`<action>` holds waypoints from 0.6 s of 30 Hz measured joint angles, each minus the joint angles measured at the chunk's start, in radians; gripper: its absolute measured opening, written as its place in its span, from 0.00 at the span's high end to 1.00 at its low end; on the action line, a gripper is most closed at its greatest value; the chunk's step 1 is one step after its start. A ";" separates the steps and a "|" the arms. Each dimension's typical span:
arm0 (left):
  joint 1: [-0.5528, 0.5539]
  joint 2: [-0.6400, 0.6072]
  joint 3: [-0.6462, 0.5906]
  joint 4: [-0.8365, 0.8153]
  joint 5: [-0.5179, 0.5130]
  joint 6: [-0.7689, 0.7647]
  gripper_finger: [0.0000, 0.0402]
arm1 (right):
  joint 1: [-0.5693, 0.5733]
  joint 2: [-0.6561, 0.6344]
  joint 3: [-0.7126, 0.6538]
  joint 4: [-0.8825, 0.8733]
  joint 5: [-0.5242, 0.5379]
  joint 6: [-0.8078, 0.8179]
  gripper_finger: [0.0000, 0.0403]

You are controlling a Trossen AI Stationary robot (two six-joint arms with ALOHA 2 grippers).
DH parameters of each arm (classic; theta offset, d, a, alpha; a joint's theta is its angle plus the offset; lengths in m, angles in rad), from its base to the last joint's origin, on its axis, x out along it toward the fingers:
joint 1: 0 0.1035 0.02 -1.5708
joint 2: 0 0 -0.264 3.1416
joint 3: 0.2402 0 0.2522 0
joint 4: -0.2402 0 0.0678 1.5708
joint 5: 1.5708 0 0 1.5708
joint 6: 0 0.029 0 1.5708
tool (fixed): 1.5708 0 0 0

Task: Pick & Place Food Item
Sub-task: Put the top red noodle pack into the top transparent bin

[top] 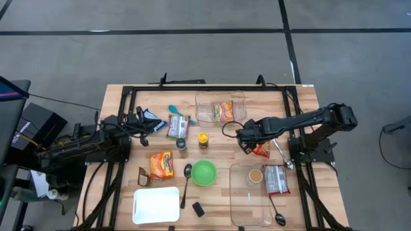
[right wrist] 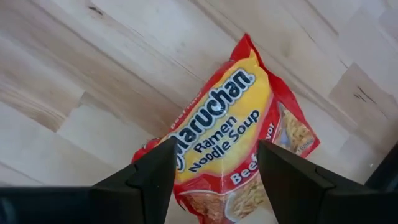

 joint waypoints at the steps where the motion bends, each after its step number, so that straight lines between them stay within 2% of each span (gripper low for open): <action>1: 0.000 0.000 0.000 0.000 0.000 0.000 1.00 | 0.000 0.001 0.000 -0.003 0.004 -0.011 0.47; 7: 0.000 0.000 0.000 0.000 0.000 0.000 1.00 | 0.000 0.000 -0.004 0.005 0.016 -0.031 0.47; 13: 0.000 0.000 0.000 0.000 0.000 0.000 1.00 | 0.000 -0.001 -0.066 0.131 0.011 -0.018 0.47; 18: 0.000 0.000 0.000 0.000 0.000 0.000 1.00 | 0.000 0.000 -0.084 0.153 0.010 0.018 0.47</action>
